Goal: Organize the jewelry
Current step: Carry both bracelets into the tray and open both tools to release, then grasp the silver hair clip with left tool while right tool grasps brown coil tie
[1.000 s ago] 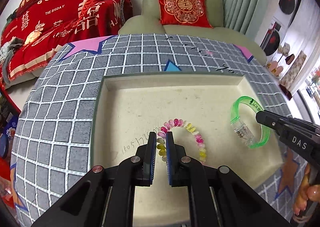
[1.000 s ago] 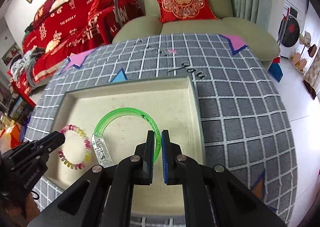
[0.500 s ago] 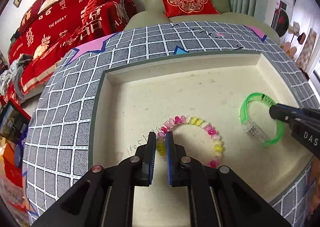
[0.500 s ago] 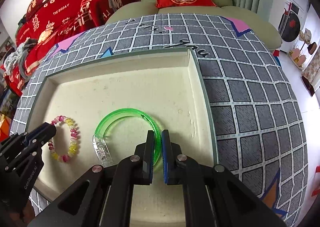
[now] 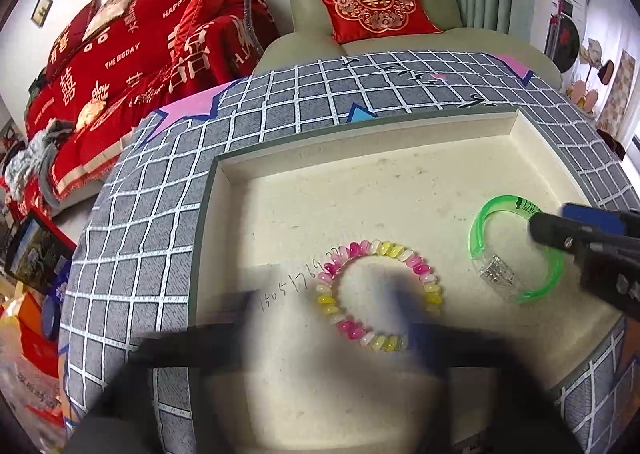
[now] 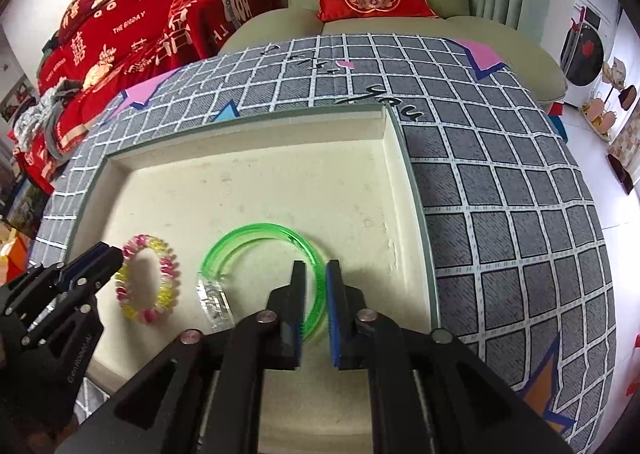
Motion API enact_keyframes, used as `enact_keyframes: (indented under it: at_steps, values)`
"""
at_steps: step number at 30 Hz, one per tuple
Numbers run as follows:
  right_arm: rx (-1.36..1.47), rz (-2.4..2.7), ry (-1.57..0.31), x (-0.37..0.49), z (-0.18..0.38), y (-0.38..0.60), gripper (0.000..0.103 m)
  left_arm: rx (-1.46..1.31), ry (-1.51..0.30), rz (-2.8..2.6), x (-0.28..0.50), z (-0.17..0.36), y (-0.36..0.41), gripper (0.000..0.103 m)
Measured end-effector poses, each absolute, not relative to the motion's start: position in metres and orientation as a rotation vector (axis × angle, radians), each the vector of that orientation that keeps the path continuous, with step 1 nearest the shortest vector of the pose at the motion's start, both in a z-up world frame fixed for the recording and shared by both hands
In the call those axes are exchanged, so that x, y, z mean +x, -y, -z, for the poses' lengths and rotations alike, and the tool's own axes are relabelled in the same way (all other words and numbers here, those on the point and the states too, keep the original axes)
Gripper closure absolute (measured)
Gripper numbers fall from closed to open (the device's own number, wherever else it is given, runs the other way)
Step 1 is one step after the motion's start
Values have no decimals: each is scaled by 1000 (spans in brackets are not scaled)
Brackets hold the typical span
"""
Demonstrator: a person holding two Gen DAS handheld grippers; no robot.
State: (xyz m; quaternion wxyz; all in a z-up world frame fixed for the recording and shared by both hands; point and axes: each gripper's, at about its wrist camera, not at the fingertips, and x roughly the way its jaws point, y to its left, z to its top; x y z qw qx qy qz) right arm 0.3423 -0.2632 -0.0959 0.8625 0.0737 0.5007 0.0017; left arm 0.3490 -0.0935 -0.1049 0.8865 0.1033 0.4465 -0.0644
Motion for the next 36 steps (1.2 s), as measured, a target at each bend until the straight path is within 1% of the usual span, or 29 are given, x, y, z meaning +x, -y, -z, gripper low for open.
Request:
enact_keyframes:
  at_steps: [1, 2, 9, 10, 11, 13, 23, 31, 36]
  values:
    - [157, -3, -1039, 341, 93, 263, 43, 213, -897, 120, 346, 101, 92, 0]
    - [155, -2, -1022, 339, 90, 263, 39, 220, -892, 125, 344, 98, 93, 0]
    - [196, -15, -971, 327, 64, 265, 39, 189, -853, 135, 327, 74, 85, 0]
    - [200, -19, -962, 322, 59, 266, 36, 182, -846, 135, 323, 71, 82, 0]
    - [200, -19, -955, 318, 56, 266, 28, 175, -840, 139, 318, 66, 78, 0]
    - [201, -24, -937, 308, 49, 266, 22, 164, -832, 154, 307, 60, 71, 0]
    - [220, -73, -930, 248, 32, 261, 22, 78, -869, 192, 244, 55, 34, 0]
    - [238, -96, -953, 199, 34, 254, 22, 98, -911, 218, 197, 73, 22, 0]
    - [241, -97, -990, 178, 44, 251, 22, 88, -948, 227, 183, 85, 18, 0]
